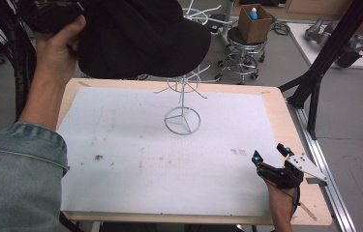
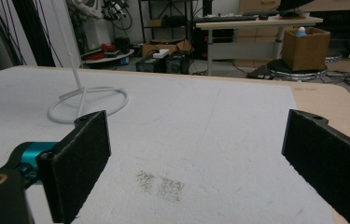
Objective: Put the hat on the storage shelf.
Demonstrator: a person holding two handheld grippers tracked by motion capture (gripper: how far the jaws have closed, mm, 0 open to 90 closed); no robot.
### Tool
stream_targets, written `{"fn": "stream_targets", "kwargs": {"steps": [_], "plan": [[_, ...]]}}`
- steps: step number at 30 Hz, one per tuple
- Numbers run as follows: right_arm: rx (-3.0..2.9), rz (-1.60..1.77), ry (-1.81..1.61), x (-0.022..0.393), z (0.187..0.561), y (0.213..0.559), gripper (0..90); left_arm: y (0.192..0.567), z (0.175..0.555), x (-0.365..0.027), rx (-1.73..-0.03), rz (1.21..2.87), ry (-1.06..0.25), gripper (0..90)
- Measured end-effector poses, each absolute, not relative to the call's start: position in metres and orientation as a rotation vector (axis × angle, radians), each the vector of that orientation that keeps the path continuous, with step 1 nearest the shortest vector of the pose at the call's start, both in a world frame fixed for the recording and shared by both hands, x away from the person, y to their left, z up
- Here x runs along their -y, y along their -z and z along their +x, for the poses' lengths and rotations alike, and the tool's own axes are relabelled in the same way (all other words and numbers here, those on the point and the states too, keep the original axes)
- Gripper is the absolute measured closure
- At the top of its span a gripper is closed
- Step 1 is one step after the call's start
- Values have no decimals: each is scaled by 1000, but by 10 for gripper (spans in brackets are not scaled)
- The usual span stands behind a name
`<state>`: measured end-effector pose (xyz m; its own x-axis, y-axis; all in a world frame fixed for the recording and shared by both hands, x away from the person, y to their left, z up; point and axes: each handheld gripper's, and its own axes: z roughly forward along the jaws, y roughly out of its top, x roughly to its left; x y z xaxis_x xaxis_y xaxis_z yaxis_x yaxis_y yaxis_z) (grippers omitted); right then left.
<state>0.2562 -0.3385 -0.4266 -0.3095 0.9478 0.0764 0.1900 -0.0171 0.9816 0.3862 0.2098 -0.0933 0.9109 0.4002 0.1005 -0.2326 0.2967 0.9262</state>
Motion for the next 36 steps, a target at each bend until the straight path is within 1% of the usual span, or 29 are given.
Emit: {"fn": "stream_targets", "kwargs": {"steps": [7, 11, 18, 22, 36], "plan": [[-1569, 1209, -1389, 339, 256, 426, 70, 107, 392, -210, -176, 1186, -405, 707], [-1573, 1212, -1388, 338, 256, 427, 70, 113, 391, -212, -180, 1210, -408, 706], [-1575, 1210, -1385, 337, 256, 427, 70, 125, 391, -212, -196, 1275, -416, 702], [-1580, 1212, -1383, 336, 257, 427, 70, 129, 390, -209, -214, 1342, -410, 701], [-1589, 1214, -1384, 334, 257, 427, 70, 137, 383, -208, -254, 1429, -459, 694]]}}
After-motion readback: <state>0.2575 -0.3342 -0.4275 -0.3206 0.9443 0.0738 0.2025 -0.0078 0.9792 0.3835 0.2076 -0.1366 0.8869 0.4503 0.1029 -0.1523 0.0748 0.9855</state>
